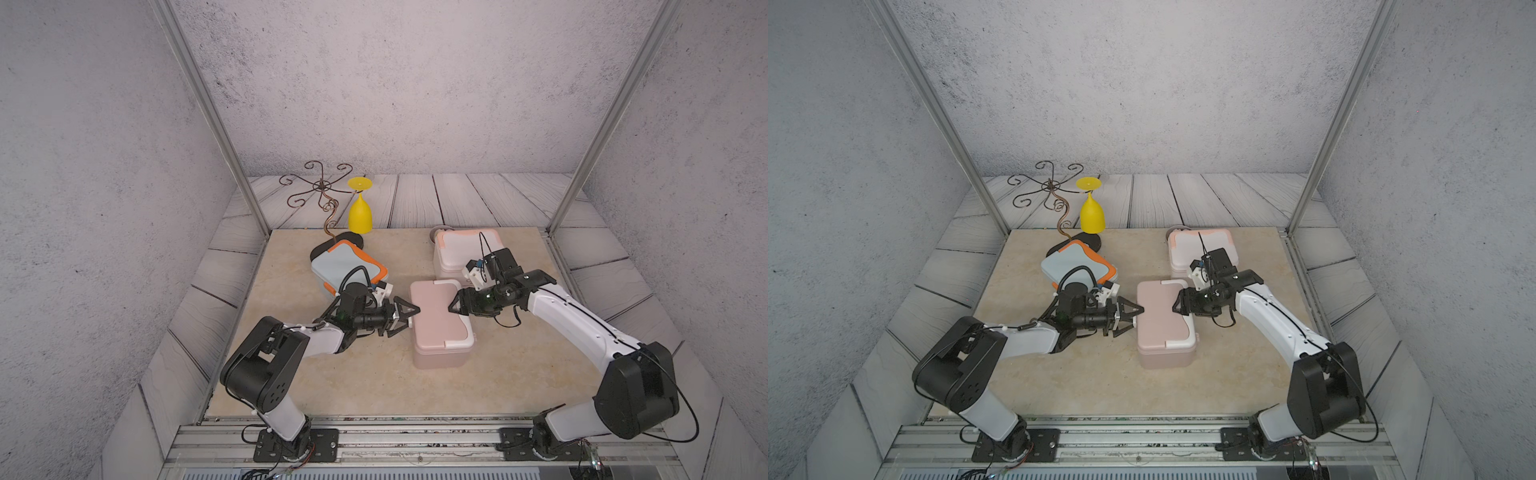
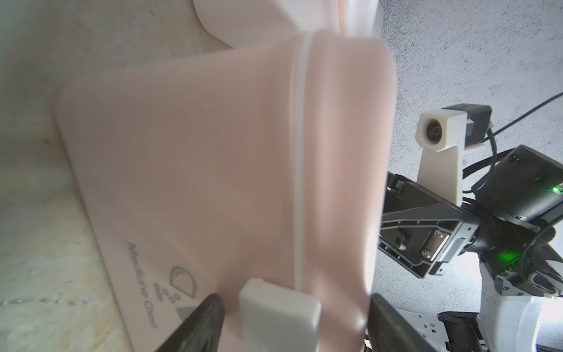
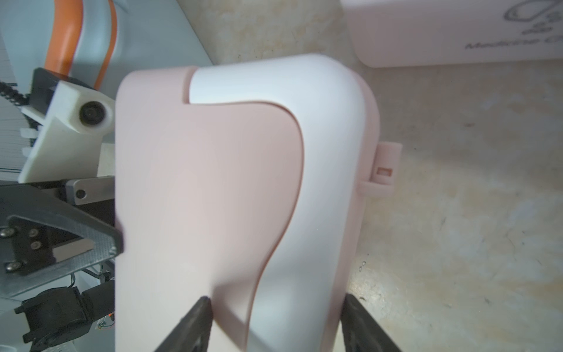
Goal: Open first aid kits and take out gauze
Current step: Adjust the first aid kit at the center of the board, then open the fastener of the first aid kit.
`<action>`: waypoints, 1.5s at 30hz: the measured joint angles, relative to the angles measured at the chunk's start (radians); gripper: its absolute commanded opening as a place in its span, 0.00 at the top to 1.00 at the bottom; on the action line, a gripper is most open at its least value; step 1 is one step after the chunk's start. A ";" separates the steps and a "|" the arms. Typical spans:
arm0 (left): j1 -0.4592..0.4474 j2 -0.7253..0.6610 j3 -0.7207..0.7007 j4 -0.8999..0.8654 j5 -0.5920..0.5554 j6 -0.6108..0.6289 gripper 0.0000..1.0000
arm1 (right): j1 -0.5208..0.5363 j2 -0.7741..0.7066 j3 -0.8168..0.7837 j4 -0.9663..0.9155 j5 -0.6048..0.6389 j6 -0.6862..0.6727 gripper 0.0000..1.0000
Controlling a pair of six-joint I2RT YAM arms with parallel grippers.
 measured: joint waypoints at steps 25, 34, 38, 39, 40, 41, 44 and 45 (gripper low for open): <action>-0.005 -0.037 -0.116 0.200 -0.069 -0.153 0.52 | -0.007 0.010 -0.026 0.084 -0.022 0.005 0.39; -0.016 -0.194 -0.097 -0.082 -0.124 -0.078 0.54 | 0.000 0.019 -0.033 0.122 -0.047 0.012 0.40; -0.018 -0.219 -0.082 -0.155 -0.132 -0.055 0.54 | 0.003 0.023 -0.033 0.129 -0.051 0.014 0.41; -0.018 -0.221 -0.080 -0.166 -0.132 -0.051 0.54 | 0.003 0.023 -0.033 0.129 -0.050 0.015 0.41; -0.018 -0.223 -0.077 -0.175 -0.132 -0.047 0.55 | 0.004 0.024 -0.032 0.129 -0.049 0.016 0.42; -0.018 -0.225 -0.074 -0.185 -0.133 -0.043 0.55 | 0.005 0.024 -0.032 0.129 -0.047 0.018 0.42; -0.018 -0.233 -0.062 -0.230 -0.138 -0.025 0.59 | 0.010 0.026 -0.027 0.125 -0.036 0.021 0.43; -0.018 -0.237 -0.055 -0.251 -0.139 -0.017 0.59 | 0.014 0.028 -0.024 0.122 -0.029 0.022 0.43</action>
